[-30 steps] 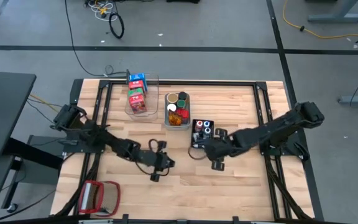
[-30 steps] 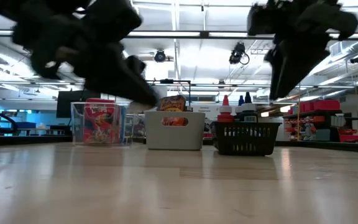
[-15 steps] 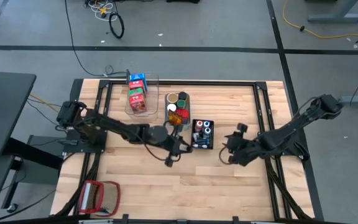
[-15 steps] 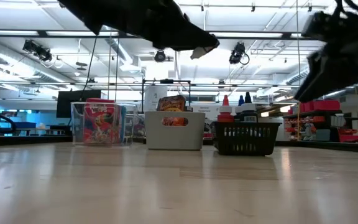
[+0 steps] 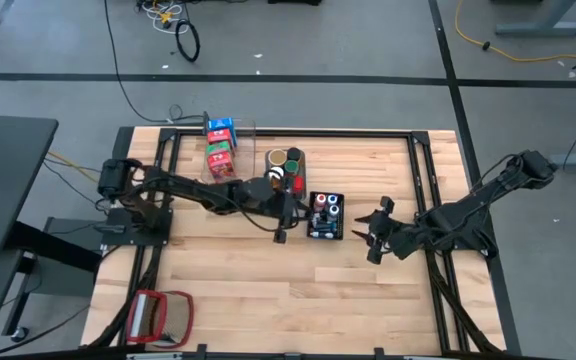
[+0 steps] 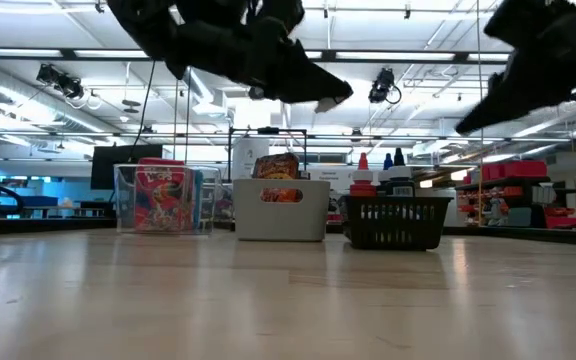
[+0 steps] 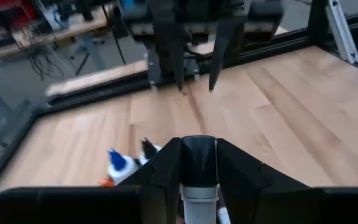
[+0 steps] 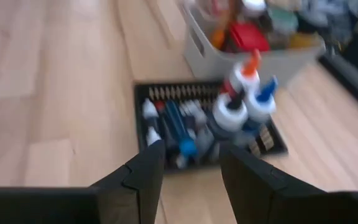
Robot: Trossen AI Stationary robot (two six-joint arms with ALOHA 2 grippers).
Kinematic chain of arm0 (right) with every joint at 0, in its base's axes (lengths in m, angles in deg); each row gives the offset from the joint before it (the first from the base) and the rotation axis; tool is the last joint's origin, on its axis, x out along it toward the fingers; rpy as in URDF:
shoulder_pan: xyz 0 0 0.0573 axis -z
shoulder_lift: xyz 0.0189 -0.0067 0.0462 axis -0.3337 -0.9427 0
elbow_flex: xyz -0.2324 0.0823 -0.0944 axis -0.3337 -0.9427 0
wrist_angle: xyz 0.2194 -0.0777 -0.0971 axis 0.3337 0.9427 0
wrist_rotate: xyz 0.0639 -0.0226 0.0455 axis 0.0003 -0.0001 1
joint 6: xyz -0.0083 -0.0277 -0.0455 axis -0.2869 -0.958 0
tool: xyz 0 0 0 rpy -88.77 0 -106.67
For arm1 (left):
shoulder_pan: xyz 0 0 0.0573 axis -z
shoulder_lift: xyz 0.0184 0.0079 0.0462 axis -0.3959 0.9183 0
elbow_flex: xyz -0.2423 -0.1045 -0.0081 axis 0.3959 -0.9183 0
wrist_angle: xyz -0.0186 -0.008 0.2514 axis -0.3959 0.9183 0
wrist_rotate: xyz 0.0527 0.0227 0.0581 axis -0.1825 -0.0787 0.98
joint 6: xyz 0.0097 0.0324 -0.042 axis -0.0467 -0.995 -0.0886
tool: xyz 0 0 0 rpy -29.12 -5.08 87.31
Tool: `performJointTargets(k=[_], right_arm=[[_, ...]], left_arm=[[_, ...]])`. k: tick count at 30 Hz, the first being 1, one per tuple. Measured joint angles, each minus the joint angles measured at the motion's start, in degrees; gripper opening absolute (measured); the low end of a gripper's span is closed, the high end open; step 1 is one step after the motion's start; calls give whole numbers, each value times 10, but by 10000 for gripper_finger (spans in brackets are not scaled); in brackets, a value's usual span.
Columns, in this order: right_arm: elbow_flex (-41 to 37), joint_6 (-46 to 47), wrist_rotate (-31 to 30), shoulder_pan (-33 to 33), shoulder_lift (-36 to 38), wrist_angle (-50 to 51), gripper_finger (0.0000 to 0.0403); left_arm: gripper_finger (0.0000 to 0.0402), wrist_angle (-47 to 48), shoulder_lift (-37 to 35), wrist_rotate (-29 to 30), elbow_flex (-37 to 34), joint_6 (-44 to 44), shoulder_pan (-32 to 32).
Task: Pick & Place Kitchen Items
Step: Put the purple food coloring bottle into the black bin
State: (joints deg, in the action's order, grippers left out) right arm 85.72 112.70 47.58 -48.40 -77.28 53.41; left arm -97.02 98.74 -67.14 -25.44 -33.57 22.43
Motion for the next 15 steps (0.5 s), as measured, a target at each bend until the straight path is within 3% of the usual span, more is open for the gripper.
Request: performJointTargets(k=[6, 10, 15], right_arm=[[0, -110, 14, 0, 0, -86, 165], [0, -116, 22, 0, 0, -97, 165], [0, -116, 30, 0, 0, -91, 165]], left_arm=[[99, -63, 73, 4, 12, 77, 0], [100, -58, 124, 42, 30, 81, 0], [104, -61, 168, 43, 53, 84, 0]])
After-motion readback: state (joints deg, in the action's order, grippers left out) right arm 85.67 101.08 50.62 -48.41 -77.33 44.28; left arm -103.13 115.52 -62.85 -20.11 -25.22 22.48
